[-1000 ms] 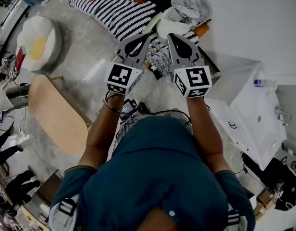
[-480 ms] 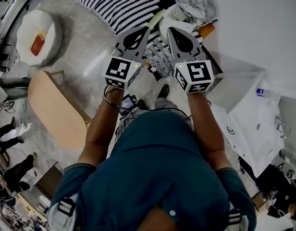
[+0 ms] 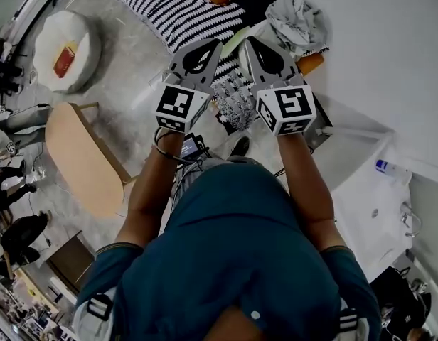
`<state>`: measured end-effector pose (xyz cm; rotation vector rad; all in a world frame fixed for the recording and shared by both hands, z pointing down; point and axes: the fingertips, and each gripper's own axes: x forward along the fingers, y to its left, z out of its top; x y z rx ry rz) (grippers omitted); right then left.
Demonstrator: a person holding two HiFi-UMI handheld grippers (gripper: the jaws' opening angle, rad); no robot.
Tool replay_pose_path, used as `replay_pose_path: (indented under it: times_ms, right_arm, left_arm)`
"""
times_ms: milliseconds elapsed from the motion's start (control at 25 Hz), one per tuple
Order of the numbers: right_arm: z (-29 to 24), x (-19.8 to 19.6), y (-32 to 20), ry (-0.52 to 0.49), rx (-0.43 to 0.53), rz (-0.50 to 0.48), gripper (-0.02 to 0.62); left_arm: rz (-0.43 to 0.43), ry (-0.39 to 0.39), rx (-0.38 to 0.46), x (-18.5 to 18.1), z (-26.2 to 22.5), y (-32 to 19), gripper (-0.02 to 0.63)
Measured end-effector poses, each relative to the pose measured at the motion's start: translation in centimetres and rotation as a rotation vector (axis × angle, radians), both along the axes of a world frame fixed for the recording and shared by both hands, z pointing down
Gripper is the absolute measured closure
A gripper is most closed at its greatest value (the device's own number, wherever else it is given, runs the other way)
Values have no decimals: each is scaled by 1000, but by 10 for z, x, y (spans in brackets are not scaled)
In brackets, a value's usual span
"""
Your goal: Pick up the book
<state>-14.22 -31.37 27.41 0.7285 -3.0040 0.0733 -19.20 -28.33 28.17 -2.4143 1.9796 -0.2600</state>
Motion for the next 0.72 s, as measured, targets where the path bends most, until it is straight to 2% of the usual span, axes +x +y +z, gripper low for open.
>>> replay_pose_path:
  times_ms: [320, 720]
  right_arm:
    - [10, -10, -33, 8, -23, 8, 580]
    - [27, -40, -90, 55, -39, 98, 580]
  left_arm:
    - [6, 3, -28, -12, 14, -33, 604]
    - [103, 46, -74, -45, 46, -105, 604]
